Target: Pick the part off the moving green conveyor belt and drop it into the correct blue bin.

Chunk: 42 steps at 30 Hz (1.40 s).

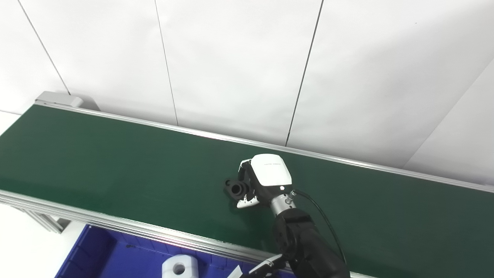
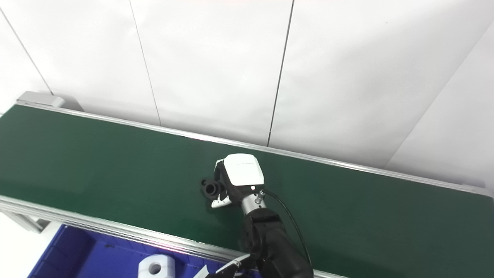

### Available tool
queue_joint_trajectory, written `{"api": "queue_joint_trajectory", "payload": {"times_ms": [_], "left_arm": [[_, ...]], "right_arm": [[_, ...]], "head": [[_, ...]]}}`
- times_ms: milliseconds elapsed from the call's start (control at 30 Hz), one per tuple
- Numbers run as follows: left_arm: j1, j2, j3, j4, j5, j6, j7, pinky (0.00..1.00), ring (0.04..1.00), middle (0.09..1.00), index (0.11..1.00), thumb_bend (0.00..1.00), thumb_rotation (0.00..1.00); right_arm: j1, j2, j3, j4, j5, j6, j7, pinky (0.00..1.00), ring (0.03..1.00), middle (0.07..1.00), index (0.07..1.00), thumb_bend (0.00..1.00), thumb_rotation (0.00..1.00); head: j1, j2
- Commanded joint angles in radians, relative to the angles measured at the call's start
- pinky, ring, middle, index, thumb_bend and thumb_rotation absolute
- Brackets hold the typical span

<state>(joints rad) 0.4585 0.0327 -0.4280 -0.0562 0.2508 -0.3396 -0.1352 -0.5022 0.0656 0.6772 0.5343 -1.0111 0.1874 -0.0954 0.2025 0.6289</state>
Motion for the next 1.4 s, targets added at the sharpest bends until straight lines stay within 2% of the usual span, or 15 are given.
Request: {"api": "queue_joint_trajectory", "payload": {"times_ms": [0, 267, 367, 500, 667, 800, 967, 1000, 1067, 1167, 1233, 1267, 1300, 1333, 1367], "left_arm": [[0.012, -0.038, -0.040, -0.041, 0.009, -0.009, 0.005, 0.82, 0.919, 0.941, 0.896, 0.73, 0.63], [0.008, -0.038, -0.035, -0.038, 0.020, -0.020, 0.014, 0.81, 0.912, 0.932, 0.891, 0.73, 0.60], [0.006, -0.034, -0.033, -0.046, 0.009, -0.002, 0.007, 0.81, 0.908, 0.932, 0.894, 0.74, 0.59], [0.002, -0.026, -0.027, -0.053, -0.007, -0.002, 0.002, 0.80, 0.909, 0.938, 0.897, 0.74, 0.58], [0.008, -0.009, -0.011, -0.074, -0.059, 0.012, -0.011, 0.85, 0.933, 0.949, 0.900, 0.78, 0.58], [0.014, 0.014, 0.000, -0.097, -0.108, 0.023, -0.028, 0.91, 0.958, 0.958, 0.916, 0.77, 0.60], [0.024, 0.045, 0.017, -0.148, -0.147, 0.071, -0.051, 0.96, 0.986, 0.973, 0.936, 0.77, 0.66], [0.026, 0.056, 0.022, -0.160, -0.151, 0.076, -0.055, 0.97, 0.988, 0.975, 0.939, 0.77, 0.67], [0.027, 0.073, 0.032, -0.165, -0.163, 0.060, -0.058, 0.98, 0.991, 0.976, 0.946, 0.77, 0.70], [0.027, 0.100, 0.044, -0.172, -0.182, 0.041, -0.065, 0.99, 0.988, 0.979, 0.959, 0.75, 0.74], [0.027, 0.114, 0.054, -0.176, -0.219, 0.034, -0.074, 1.00, 0.995, 0.982, 0.964, 0.73, 0.73], [0.026, 0.120, 0.059, -0.177, -0.236, 0.029, -0.079, 1.00, 0.996, 0.983, 0.965, 0.72, 0.72], [0.026, 0.127, 0.066, -0.182, -0.254, 0.026, -0.085, 1.00, 0.998, 0.983, 0.967, 0.72, 0.71], [0.028, 0.133, 0.072, -0.189, -0.268, 0.032, -0.089, 1.00, 0.999, 0.984, 0.970, 0.71, 0.71], [0.032, 0.140, 0.081, -0.207, -0.288, 0.052, -0.092, 1.00, 1.000, 0.985, 0.973, 0.73, 0.71]], "right_arm": [[0.007, 0.000, 0.012, 0.021, -0.010, 0.039, 0.020, 0.10, 0.157, 0.249, 0.488, 0.51, 0.12], [0.044, -0.017, -0.002, -0.032, 0.018, 0.001, -0.032, 0.10, 0.160, 0.251, 0.488, 0.51, 0.12], [0.061, -0.028, -0.002, -0.077, 0.022, -0.005, -0.046, 0.10, 0.153, 0.240, 0.487, 0.51, 0.13], [0.094, -0.060, -0.016, -0.202, 0.039, -0.008, -0.018, 0.10, 0.159, 0.243, 0.489, 0.51, 0.13], [0.146, -0.123, -0.093, -0.440, 0.061, 0.039, 0.081, 0.12, 0.177, 0.270, 0.490, 0.50, 0.14], [0.179, -0.168, -0.155, -0.591, 0.043, 0.060, 0.142, 0.13, 0.183, 0.275, 0.489, 0.50, 0.14], [0.243, -0.218, -0.227, -0.740, 0.039, 0.076, 0.196, 0.11, 0.173, 0.264, 0.488, 0.50, 0.13], [0.262, -0.229, -0.239, -0.771, 0.034, 0.081, 0.211, 0.11, 0.174, 0.265, 0.488, 0.50, 0.13], [0.311, -0.247, -0.264, -0.837, 0.027, 0.088, 0.237, 0.12, 0.179, 0.268, 0.488, 0.50, 0.13], [0.372, -0.246, -0.283, -0.917, -0.002, 0.099, 0.269, 0.11, 0.169, 0.257, 0.488, 0.50, 0.13], [0.414, -0.237, -0.293, -0.968, -0.024, 0.109, 0.292, 0.11, 0.171, 0.258, 0.487, 0.50, 0.13], [0.433, -0.232, -0.299, -0.991, -0.032, 0.115, 0.303, 0.11, 0.171, 0.258, 0.488, 0.50, 0.13], [0.450, -0.225, -0.301, -1.014, -0.042, 0.121, 0.316, 0.11, 0.170, 0.258, 0.488, 0.50, 0.13], [0.468, -0.219, -0.307, -1.037, -0.047, 0.125, 0.329, 0.11, 0.169, 0.257, 0.488, 0.50, 0.13], [0.497, -0.213, -0.310, -1.068, -0.057, 0.128, 0.344, 0.11, 0.166, 0.254, 0.488, 0.50, 0.13]], "head": [[-0.001, -0.001], [-0.023, 0.009], [-0.042, 0.015], [-0.075, 0.028], [-0.166, 0.065], [-0.239, 0.091], [-0.316, 0.126], [-0.351, 0.143], [-0.382, 0.158], [-0.437, 0.179], [-0.484, 0.197], [-0.484, 0.197], [-0.522, 0.213], [-0.528, 0.215], [-0.566, 0.231]]}}
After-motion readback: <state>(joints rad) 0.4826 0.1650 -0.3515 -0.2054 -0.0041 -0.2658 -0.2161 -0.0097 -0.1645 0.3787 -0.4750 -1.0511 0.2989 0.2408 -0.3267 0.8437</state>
